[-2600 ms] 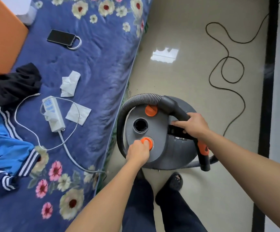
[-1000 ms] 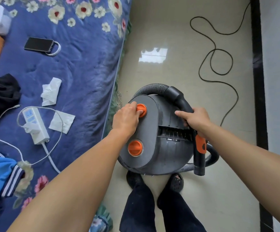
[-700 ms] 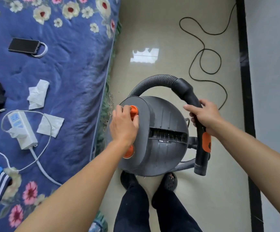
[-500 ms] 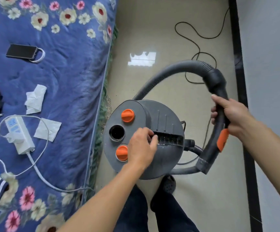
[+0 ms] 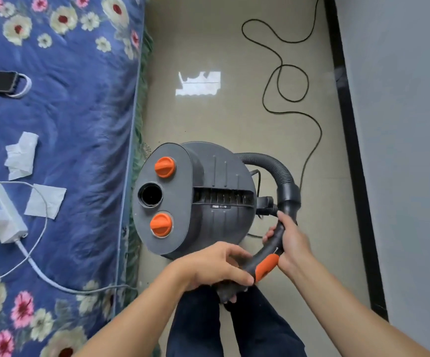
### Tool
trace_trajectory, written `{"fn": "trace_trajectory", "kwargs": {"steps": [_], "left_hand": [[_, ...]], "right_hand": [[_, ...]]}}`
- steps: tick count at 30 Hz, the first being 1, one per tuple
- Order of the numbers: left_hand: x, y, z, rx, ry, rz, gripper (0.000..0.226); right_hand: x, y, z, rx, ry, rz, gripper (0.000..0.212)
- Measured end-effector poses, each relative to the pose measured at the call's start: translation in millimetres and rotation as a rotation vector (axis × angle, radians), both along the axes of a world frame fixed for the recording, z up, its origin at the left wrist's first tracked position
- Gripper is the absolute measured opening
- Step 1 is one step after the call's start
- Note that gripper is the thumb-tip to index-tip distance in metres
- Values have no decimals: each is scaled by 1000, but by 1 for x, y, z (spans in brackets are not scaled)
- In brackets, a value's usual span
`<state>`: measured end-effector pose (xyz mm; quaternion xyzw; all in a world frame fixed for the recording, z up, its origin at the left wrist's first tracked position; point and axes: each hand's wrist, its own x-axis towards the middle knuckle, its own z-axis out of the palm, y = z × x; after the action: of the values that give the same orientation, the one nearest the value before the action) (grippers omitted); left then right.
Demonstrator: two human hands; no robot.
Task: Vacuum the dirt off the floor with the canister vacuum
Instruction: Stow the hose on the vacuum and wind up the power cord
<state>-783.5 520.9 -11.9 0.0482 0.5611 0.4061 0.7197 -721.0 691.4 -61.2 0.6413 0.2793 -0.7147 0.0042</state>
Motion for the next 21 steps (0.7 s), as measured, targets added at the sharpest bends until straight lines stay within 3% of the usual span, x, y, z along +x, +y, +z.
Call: {"fn": "trace_trajectory", "kwargs": {"steps": [3,7,8,10,13,19,21], "left_hand": [[3,-14,2,-9,224,-207,36],[0,-51,-5,-85,351,-304,50],[2,-57,-9,-99,391,-317,50],[7,-63,-20,-122,532,-397,45],[12,-65,-32,-182,862,-597,38],[-10,-55,-28,-58,1838,9,27],[-30,-52,-37,-192,1840,-34,42]], "right_hand": [[-6,-1,1,15,20,79,19],[-32,28,-17,81,5,275,56],[-37,30,-22,129,-9,348,56],[-42,25,-29,234,-28,455,36],[-35,12,-36,353,-51,502,20],[3,-13,-55,710,-164,779,48],[11,-23,-59,777,-241,847,49]]}}
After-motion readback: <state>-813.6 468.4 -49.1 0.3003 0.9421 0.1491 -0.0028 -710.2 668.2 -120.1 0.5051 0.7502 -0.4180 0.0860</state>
